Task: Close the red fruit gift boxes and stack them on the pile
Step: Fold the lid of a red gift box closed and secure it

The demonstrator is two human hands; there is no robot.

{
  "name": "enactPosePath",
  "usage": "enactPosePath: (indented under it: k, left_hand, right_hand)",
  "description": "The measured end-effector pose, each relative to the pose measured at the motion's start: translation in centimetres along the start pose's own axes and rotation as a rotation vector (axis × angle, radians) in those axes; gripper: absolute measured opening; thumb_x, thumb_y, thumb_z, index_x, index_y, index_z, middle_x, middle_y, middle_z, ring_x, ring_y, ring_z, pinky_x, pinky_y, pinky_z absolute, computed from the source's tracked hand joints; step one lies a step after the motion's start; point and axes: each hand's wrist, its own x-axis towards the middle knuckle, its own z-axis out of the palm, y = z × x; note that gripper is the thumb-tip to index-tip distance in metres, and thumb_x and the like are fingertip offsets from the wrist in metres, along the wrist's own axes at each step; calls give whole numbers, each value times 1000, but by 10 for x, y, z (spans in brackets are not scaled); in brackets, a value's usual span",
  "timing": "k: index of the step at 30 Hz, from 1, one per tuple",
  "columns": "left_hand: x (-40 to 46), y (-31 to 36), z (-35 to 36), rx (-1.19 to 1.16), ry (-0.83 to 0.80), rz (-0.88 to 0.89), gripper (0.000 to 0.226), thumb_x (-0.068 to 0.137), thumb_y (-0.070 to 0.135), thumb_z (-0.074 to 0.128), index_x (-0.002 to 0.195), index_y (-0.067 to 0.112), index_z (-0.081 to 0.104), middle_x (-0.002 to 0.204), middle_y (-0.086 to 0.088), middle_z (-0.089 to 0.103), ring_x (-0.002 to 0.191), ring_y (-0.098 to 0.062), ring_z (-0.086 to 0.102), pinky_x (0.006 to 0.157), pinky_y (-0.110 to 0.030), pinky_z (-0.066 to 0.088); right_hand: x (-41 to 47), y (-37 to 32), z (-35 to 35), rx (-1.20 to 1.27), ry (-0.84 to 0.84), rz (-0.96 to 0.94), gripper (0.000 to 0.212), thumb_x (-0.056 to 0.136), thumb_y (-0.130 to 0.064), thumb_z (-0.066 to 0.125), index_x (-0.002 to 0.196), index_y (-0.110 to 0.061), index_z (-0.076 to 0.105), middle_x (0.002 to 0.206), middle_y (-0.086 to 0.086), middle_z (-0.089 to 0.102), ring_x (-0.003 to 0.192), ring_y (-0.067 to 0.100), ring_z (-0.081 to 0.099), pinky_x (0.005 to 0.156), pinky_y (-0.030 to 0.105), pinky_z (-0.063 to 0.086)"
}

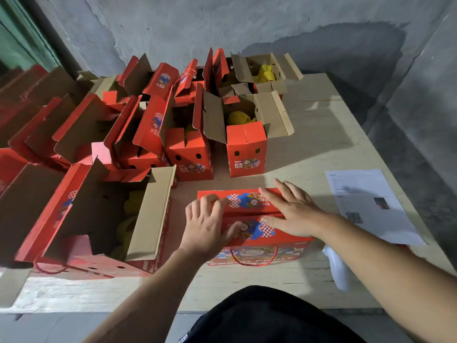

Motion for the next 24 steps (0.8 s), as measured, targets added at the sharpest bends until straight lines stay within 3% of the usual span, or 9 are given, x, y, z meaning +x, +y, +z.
enactPosePath:
  k: [4, 6, 11, 14, 16, 19, 21, 24]
  left_hand:
    - [-12, -1, -1, -12, -3, 70, 63, 99, 75, 37, 138, 27, 54, 132, 1, 50, 119, -25, 48, 106, -42, 33]
    - [-12, -1, -1, -32, 19, 66, 66, 99, 73, 37, 143, 26, 52, 137, 2, 49, 126, -24, 45, 112, -42, 29]
    - [-18, -5, 8, -72, 15, 79, 57, 103, 63, 43, 143, 26, 57, 142, 8, 53, 131, -22, 50, 113, -41, 37]
    - [-18, -3, 9, -92, 37, 72, 47, 103, 55, 49, 138, 25, 61, 137, 8, 55, 123, -22, 53, 106, -45, 46]
    - [-14, -1, 8, -87, 25, 33, 44, 99, 52, 53, 134, 28, 60, 134, 10, 54, 116, -24, 53, 98, -46, 49]
    - [4, -5, 1, -41, -89, -22, 58, 93, 64, 49, 144, 36, 47, 147, 9, 47, 119, -29, 48, 96, -47, 46]
    - [23, -12, -4, 9, -214, -5, 70, 93, 74, 40, 155, 41, 36, 160, 10, 40, 130, -29, 40, 105, -49, 40]
    - [43, -18, -10, 0, -241, 35, 69, 94, 75, 42, 149, 35, 51, 145, 10, 57, 129, -29, 49, 108, -48, 38]
  right_hand:
    - [-13, -10, -5, -84, 189, -73, 83, 93, -78, 36, 163, -46, 4, 173, -3, -16, 159, 26, -4, 128, 47, 0]
    - [-20, -20, -5, -78, 249, -101, 84, 94, -74, 35, 165, -37, 9, 174, -2, -10, 159, 24, 1, 128, 45, 3]
    - [-35, -32, 23, -98, 136, -24, 93, 95, -79, 18, 163, -27, -19, 168, -3, -30, 155, 17, -28, 126, 37, -15]
    - [-36, -35, 32, -79, 153, 4, 87, 98, -75, 15, 162, -27, -20, 166, -4, -33, 154, 16, -31, 125, 35, -18]
    - [-33, -33, 28, -49, 205, -20, 80, 103, -67, 27, 166, -28, -2, 172, -5, -16, 159, 18, -14, 128, 35, -7]
    - [-25, -23, 6, -19, 293, -59, 68, 102, -54, 52, 162, -30, 30, 171, -3, 22, 154, 24, 26, 124, 40, 25]
    - [-18, -16, -8, -2, 259, -57, 75, 98, -54, 60, 162, -27, 31, 168, 1, 28, 150, 26, 31, 121, 42, 29]
    - [-6, -11, -21, -30, 249, -55, 75, 96, -58, 62, 159, -28, 37, 155, 1, 49, 139, 25, 46, 113, 41, 40]
